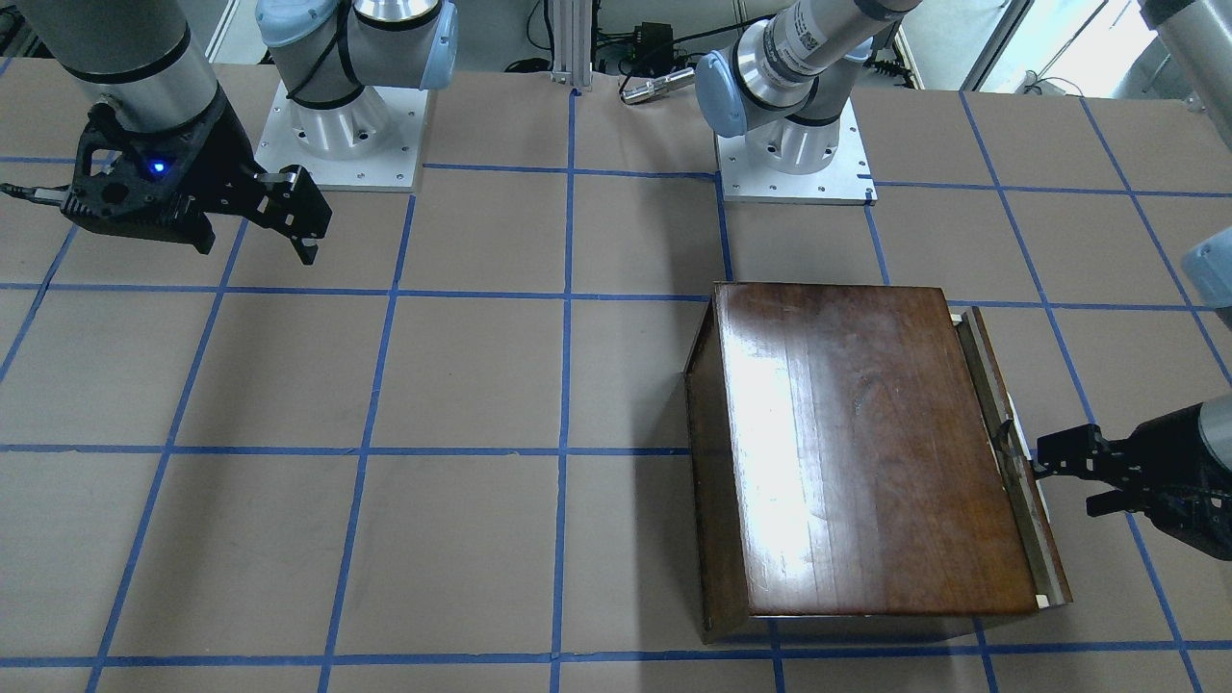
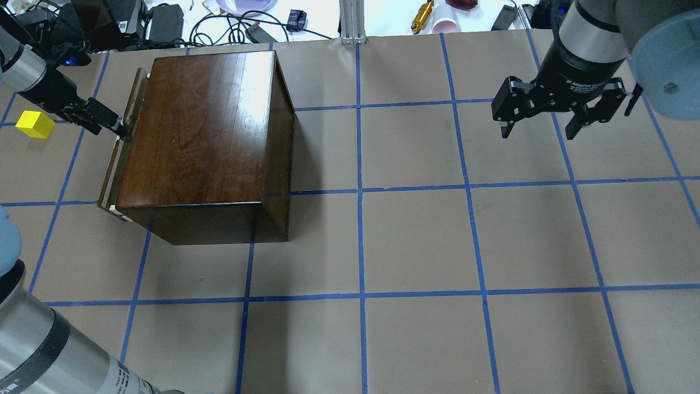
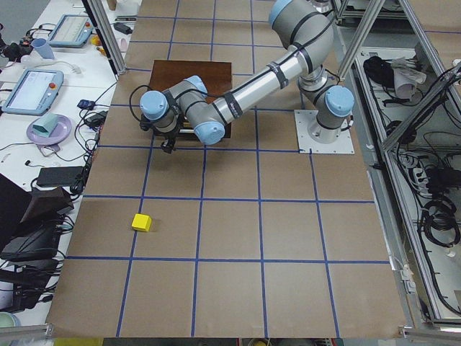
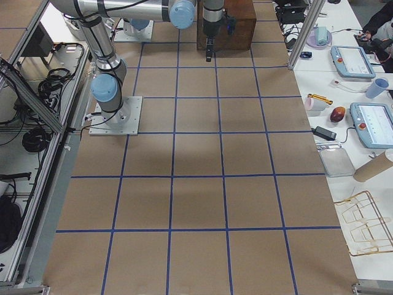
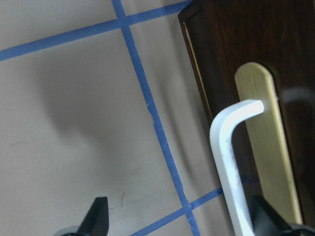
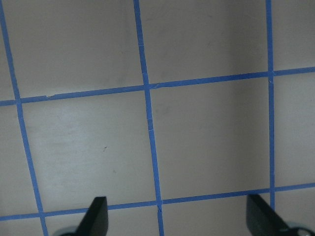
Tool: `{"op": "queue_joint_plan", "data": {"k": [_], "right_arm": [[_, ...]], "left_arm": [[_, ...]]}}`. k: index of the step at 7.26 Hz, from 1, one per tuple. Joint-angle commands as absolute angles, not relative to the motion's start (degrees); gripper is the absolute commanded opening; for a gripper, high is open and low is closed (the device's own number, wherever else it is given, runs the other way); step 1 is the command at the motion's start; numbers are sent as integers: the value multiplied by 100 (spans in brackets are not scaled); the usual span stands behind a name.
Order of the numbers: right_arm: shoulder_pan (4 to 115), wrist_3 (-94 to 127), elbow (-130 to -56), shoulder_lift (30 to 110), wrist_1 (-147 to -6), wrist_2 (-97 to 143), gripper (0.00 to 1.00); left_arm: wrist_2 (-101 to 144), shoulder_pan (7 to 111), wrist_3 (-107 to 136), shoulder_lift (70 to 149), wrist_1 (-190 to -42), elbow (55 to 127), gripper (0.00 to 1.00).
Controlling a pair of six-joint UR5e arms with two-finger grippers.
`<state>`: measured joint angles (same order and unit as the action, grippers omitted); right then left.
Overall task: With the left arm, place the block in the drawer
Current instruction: 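Pull the drawer outward from the cabinet with the left gripper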
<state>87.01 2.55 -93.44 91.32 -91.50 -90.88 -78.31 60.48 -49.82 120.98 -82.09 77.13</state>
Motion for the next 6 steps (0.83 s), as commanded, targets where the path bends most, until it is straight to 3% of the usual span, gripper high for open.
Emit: {"op": "queue_joint_plan", "data": {"k": [1,6], "right_arm": [[8701,255,-9343,9132,-9149,-9088,100],[8701,255,-9343,9132,-9149,-9088,100]], "left_arm": [[-7875,6038,-5080,12146,-8209,7638,100],[-8016,5889,-5317,12269,-8218,7436,100]]}}
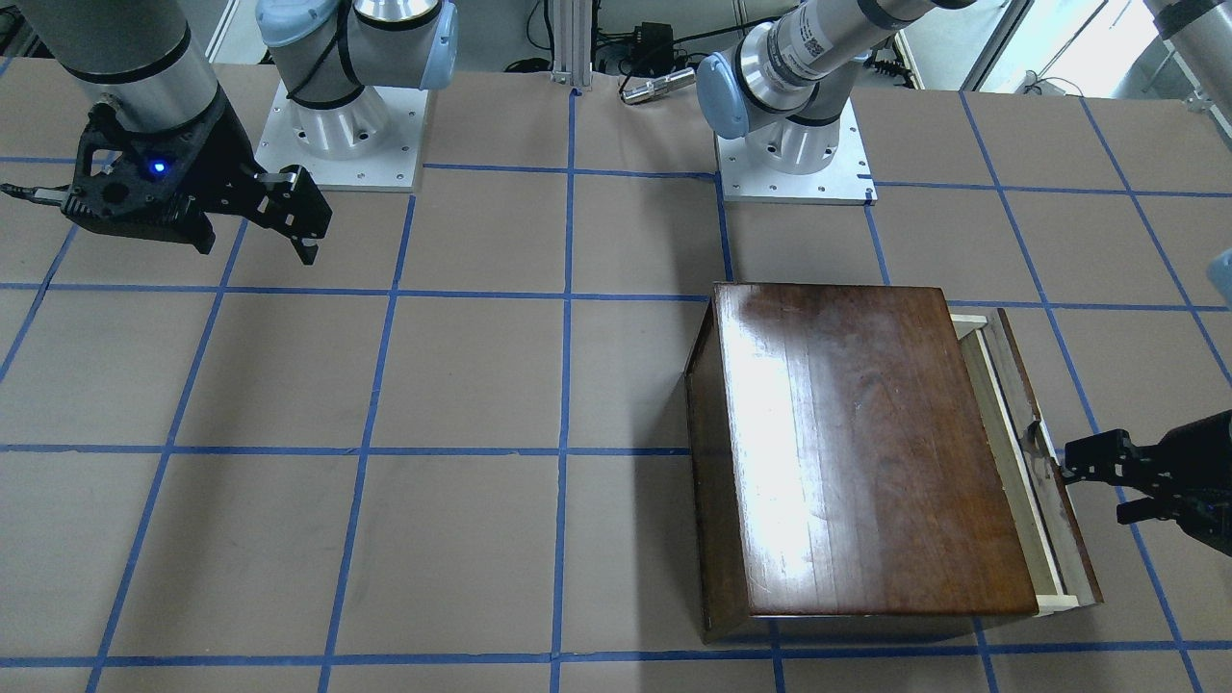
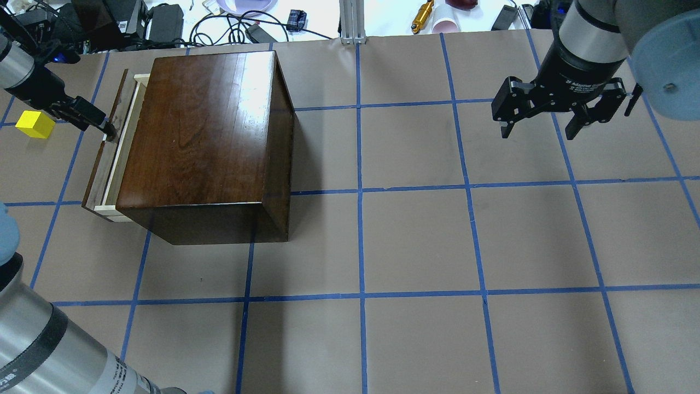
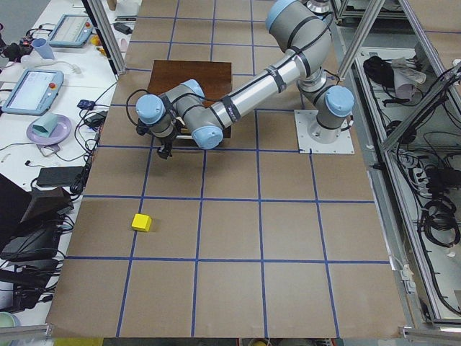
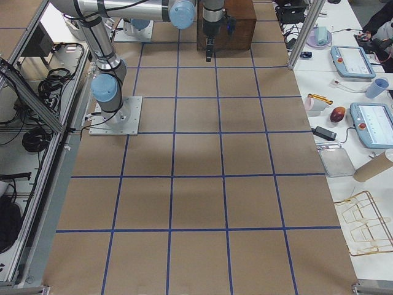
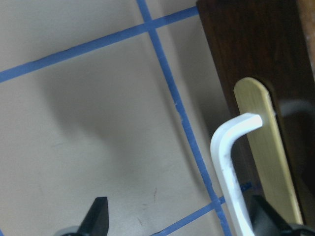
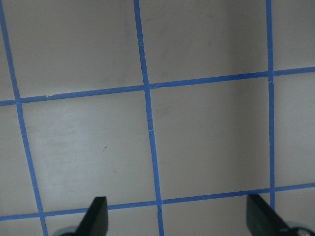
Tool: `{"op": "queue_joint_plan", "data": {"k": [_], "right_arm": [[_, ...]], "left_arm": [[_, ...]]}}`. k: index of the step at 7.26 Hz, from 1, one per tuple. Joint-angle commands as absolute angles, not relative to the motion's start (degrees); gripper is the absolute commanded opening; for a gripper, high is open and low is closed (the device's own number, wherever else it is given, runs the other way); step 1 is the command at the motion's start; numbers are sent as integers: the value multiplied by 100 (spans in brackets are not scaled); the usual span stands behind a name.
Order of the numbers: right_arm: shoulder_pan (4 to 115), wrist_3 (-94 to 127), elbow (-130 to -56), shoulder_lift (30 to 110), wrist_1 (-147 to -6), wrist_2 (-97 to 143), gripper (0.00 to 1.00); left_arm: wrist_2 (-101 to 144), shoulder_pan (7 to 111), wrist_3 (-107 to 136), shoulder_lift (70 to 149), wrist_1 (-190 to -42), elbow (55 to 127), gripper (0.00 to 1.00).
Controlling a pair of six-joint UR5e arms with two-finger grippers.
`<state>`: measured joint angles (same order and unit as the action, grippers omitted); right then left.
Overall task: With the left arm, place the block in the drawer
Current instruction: 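Pull the drawer outward from the cabinet with the left gripper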
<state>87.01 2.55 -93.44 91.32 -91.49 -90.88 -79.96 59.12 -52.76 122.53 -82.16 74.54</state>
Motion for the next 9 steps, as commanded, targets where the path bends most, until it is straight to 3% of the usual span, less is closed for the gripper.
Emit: {"op": "queue_joint_plan", "data": {"k": [1,9], "right_arm": [[8701,255,-9343,9132,-9149,-9088,100],[8701,255,-9343,9132,-9149,-9088,100]], "left_arm": [[-8016,5880,-5422,12304,-8218,7375,99],[-8208,5713,-5704,12550,-8218,6971,99]]}}
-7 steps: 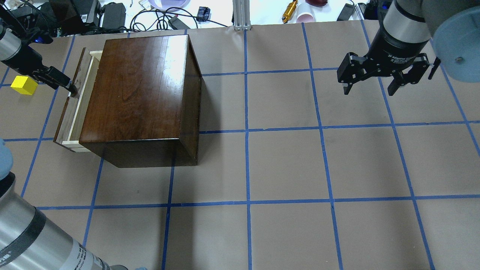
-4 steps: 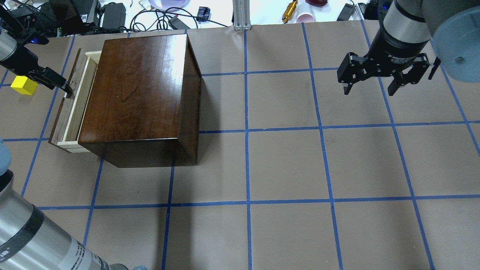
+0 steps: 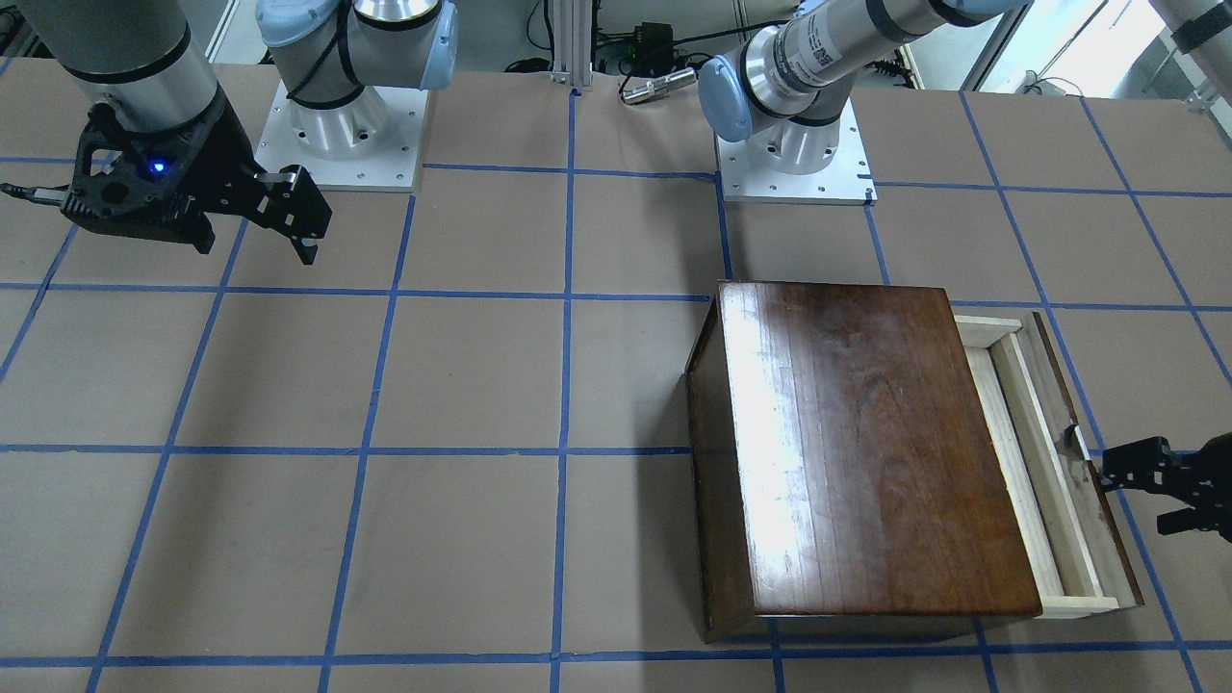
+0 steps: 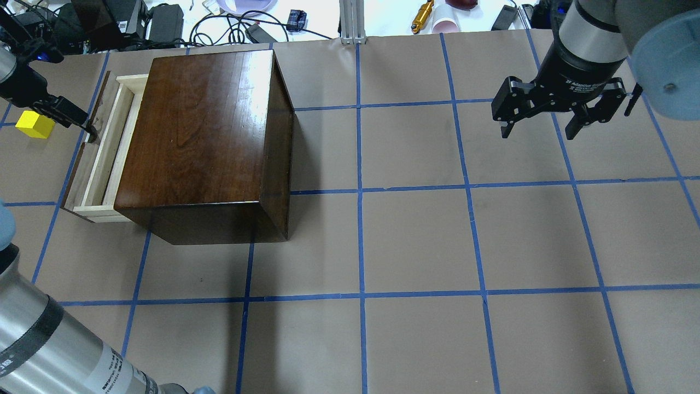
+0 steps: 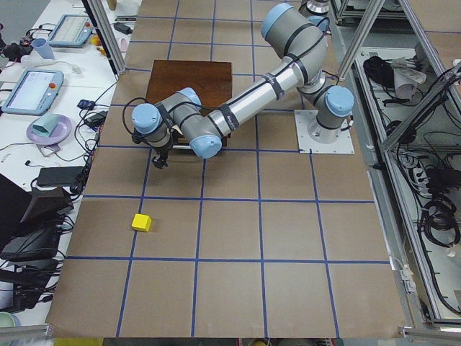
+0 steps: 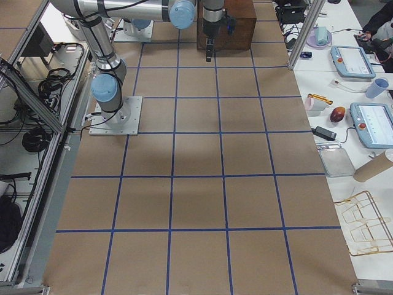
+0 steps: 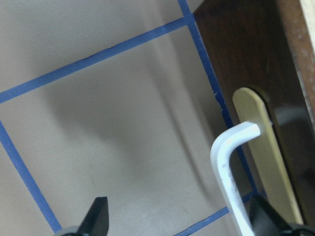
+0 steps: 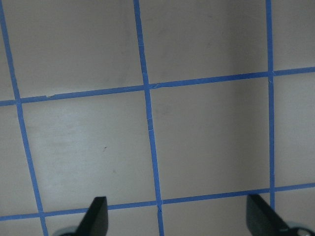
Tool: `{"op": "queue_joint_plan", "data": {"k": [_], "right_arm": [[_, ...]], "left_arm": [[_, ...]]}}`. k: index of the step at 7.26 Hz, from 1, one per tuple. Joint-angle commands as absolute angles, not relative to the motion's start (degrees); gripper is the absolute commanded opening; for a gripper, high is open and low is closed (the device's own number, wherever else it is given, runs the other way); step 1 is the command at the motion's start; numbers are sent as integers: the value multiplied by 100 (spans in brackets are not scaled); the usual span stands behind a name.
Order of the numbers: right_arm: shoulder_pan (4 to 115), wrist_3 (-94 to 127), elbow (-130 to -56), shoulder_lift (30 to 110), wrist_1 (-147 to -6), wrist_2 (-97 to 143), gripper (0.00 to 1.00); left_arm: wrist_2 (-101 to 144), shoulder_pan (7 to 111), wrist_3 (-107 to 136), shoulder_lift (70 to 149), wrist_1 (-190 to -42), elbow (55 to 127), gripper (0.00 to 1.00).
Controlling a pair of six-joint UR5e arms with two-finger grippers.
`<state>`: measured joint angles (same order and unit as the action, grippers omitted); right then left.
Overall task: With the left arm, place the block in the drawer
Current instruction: 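Pull the drawer outward from the cabinet with the left gripper, then release the handle and move the left gripper over the yellow cube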
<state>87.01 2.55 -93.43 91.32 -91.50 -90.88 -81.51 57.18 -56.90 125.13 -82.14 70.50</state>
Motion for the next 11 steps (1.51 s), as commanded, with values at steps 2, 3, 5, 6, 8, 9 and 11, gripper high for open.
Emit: {"op": "queue_joint_plan", "data": {"k": [2,3,5,6,8,9,11], "right_arm": [[8701,255,-9343,9132,-9149,-9088,100],[8701,255,-9343,9132,-9149,-9088,100],[8692,255,-9343,9132,-9149,-9088,100],[8701,255,-9343,9132,-9149,-9088,100],[8701,255,-9343,9132,-9149,-9088,100],[8701,255,-9343,9132,-9149,-9088,100],[8701,255,-9343,9132,-9149,-9088,100]], "left_arm": [[-8209,5634,-5827,12638,-8218,6873,99],[-8218,5599,-5923,12665,-8218,6856,99],[-8218,5590,-5933,12665,-8226,6777,99],[-8218,5590,-5880,12630,-8244,6768,99],[-8235,5590,-5705,12551,-8288,6698,99],[-8279,5590,-5643,12499,-8288,6697,99],[-8454,5590,-5634,12498,-8279,6418,99]]}}
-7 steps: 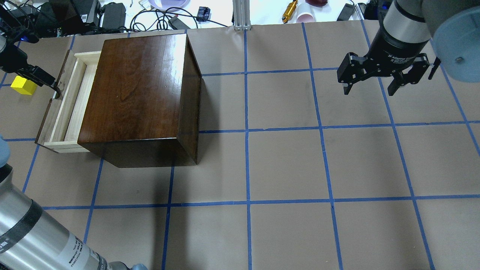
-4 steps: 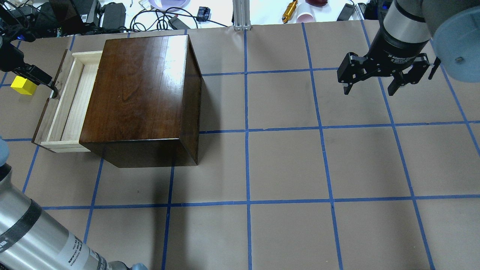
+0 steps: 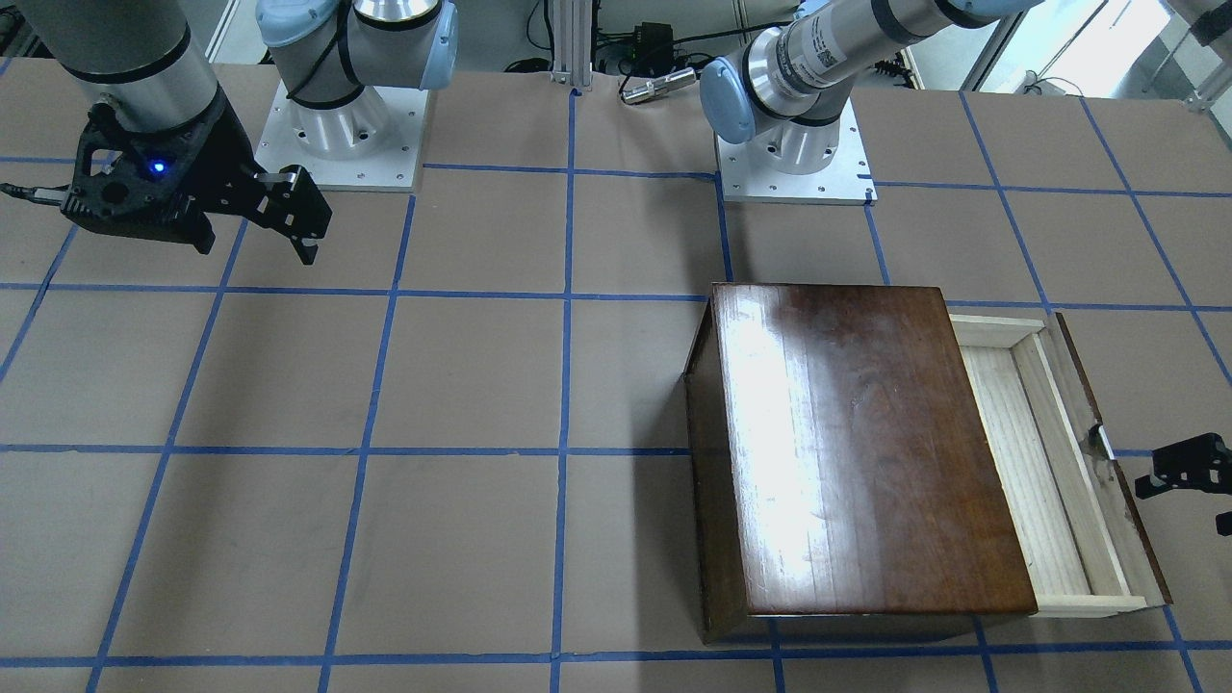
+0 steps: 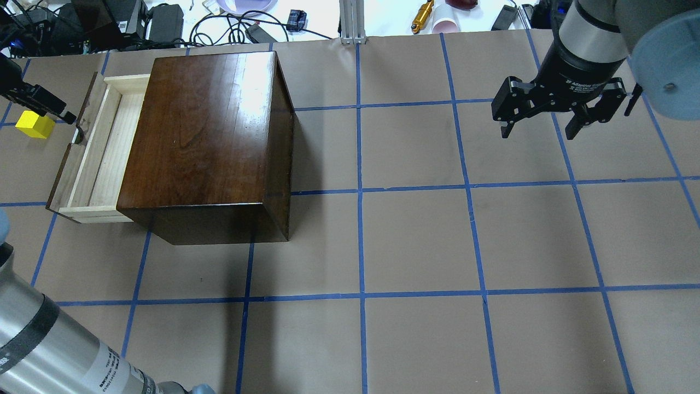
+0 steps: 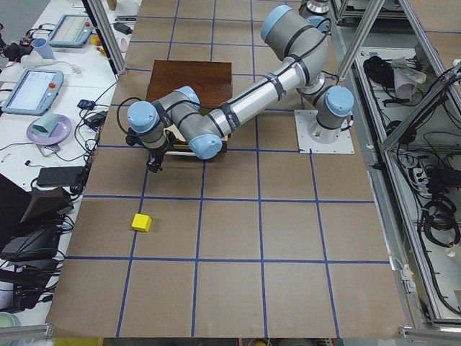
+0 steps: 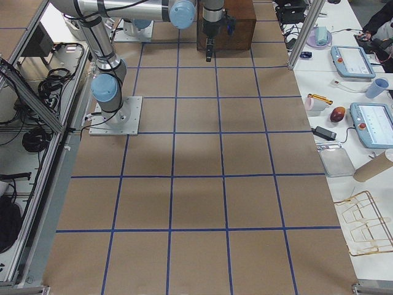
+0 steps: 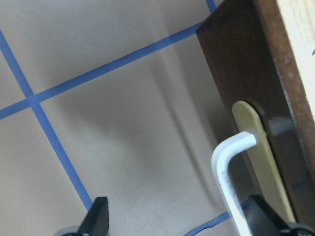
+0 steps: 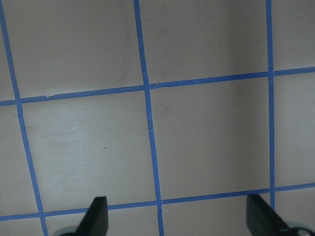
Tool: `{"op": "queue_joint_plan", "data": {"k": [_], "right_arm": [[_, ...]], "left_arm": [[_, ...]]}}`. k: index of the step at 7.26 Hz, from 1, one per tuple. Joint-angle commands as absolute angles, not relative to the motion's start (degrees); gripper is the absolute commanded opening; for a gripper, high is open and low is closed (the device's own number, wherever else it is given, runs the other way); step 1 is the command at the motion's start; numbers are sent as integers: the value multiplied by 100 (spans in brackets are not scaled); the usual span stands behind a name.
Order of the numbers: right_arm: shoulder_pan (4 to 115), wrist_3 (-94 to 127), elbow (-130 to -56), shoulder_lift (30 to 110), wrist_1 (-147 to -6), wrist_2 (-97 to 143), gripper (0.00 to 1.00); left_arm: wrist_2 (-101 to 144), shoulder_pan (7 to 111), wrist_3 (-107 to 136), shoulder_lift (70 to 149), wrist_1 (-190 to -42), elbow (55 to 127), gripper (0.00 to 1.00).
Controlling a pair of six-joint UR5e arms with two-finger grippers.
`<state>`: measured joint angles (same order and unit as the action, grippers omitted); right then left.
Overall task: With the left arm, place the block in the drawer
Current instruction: 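Release the handle and move the left gripper over the yellow cube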
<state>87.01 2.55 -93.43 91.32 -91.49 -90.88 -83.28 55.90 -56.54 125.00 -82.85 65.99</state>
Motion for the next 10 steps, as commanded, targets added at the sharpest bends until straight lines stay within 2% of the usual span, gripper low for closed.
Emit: {"op": "queue_joint_plan", "data": {"k": [1,3,6,10], "right_arm": [[8701,255,-9343,9132,-9149,-9088,100],[8701,255,-9343,9132,-9149,-9088,100],[8701,255,-9343,9132,-9149,-9088,100],[8701,255,-9343,9132,-9149,-9088,100]], "left_arm": [[-8481,5520,-5486,12637,-8279,6120,98],[-8472,5143,-5186,12831,-8009,5968,95],[-8657,4941,-5264,13279,-7286,5916,97],[-8640,4860,-5344,14122,-6953,5108,100]]}}
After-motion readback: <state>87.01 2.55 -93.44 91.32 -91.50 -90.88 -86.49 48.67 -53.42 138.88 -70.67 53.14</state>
